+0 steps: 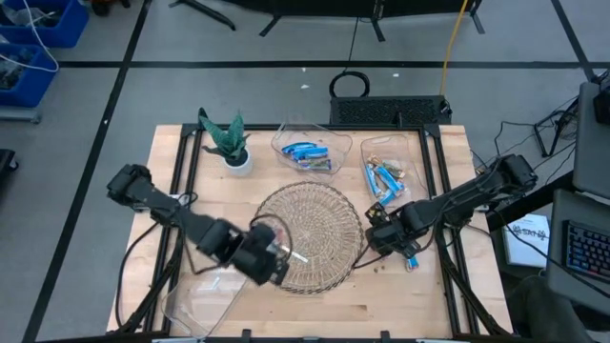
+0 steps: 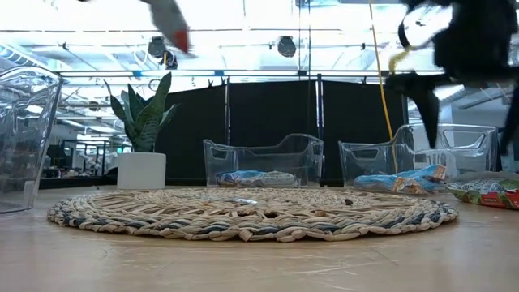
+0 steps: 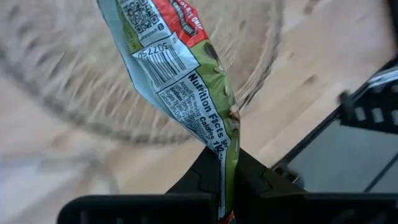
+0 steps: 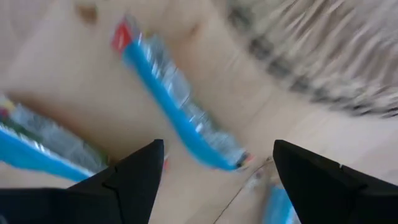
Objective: Pick and place Granola Bars by type
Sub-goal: Put the top red granola bar into the bottom transparent bin
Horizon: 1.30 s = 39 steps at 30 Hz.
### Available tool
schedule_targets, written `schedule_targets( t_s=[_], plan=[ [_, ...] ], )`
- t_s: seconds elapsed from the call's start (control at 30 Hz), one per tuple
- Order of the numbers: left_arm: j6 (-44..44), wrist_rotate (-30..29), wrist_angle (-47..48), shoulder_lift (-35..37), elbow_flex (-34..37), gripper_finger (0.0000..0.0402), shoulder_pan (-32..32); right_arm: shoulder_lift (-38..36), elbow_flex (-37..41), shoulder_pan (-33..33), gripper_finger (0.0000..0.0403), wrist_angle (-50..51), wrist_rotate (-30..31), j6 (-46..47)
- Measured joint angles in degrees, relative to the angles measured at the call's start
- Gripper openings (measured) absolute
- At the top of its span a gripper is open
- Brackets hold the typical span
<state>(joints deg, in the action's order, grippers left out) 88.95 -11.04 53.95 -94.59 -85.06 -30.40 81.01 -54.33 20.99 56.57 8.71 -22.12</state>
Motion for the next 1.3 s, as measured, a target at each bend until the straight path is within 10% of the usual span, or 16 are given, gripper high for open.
schedule_targets(
  t_s=[0.53,0.9,1.3],
  plan=[
    [18.7,3.2,3.0,0.4,0.0,0.0015,-12.2,-0.3,9.9,0.1,0.0293,-0.7,0.4,-0.1],
    [34.1,6.9,25.8,0.7,1.2,0.0014,-17.4,-0.2,8.0,0.1,0.0293,-0.6,0.0,-0.1],
    [33.9,11.7,5.8,0.6,20.5,0.0014,-17.7,-0.2,7.6,0.1,0.0293,-3.1,-1.3,-0.9]
  ],
)
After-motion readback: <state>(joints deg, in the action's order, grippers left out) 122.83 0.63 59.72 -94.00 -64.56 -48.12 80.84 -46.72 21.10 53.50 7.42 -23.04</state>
